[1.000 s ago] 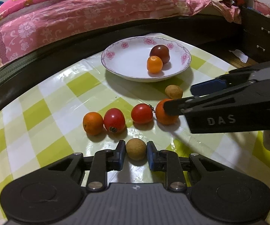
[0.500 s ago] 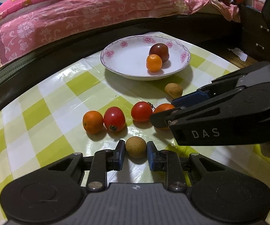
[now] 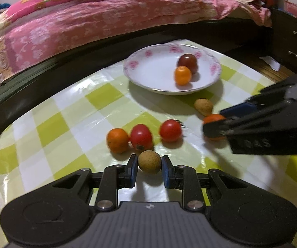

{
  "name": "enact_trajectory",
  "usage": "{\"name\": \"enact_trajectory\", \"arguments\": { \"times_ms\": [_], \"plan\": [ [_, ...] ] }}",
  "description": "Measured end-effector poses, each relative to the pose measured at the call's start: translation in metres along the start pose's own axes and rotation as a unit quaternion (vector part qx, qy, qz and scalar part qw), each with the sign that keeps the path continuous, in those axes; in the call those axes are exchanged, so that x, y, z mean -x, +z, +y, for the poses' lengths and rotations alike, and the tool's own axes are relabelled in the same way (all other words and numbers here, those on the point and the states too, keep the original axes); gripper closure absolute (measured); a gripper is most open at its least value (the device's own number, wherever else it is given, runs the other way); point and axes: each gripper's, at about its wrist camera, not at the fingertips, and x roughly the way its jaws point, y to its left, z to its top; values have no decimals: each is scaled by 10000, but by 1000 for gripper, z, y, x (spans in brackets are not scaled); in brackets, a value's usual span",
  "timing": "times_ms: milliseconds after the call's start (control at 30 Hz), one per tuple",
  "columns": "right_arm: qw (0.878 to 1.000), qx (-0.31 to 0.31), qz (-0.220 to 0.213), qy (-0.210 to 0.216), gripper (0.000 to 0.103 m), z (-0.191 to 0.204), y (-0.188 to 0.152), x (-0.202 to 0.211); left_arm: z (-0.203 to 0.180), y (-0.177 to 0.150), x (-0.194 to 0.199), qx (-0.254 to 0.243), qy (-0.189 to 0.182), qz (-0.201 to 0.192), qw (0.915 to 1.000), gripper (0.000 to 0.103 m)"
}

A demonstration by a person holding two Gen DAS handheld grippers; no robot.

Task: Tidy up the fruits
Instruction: 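Grasp a tan round fruit with the left tool while the right tool grasps another mandarin, then carry the tan fruit in the left tool while the right tool carries the mandarin to the plate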

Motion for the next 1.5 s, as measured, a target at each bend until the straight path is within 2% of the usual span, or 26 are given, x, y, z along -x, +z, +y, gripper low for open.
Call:
{"name": "enact_trajectory", "arguments": {
  "times_ms": [200,367,433,667,1267,1500],
  "plan": [
    [9994,308,-23,-163,76,7,0,0,3,-2,-2,166,244,224,9993,70],
    [9998,-45,165,80,78,-1,0,-8,0,-4,-1,179,377,309,9986,70],
    [9999,23,101,13,78,2,-1,-4,-4,-4,0,99,404,342,9985,70],
    [9999,58,75,-73,79,0,-2,1,-16,1,2,-187,332,360,9986,70],
    [9997,104,144,-139,79,2,-8,3,-12,3,0,-114,231,353,9990,70],
    [9998,-73,173,-119,79,-5,-13,9,-10,7,4,-9,25,188,9998,70]
  ]
}}
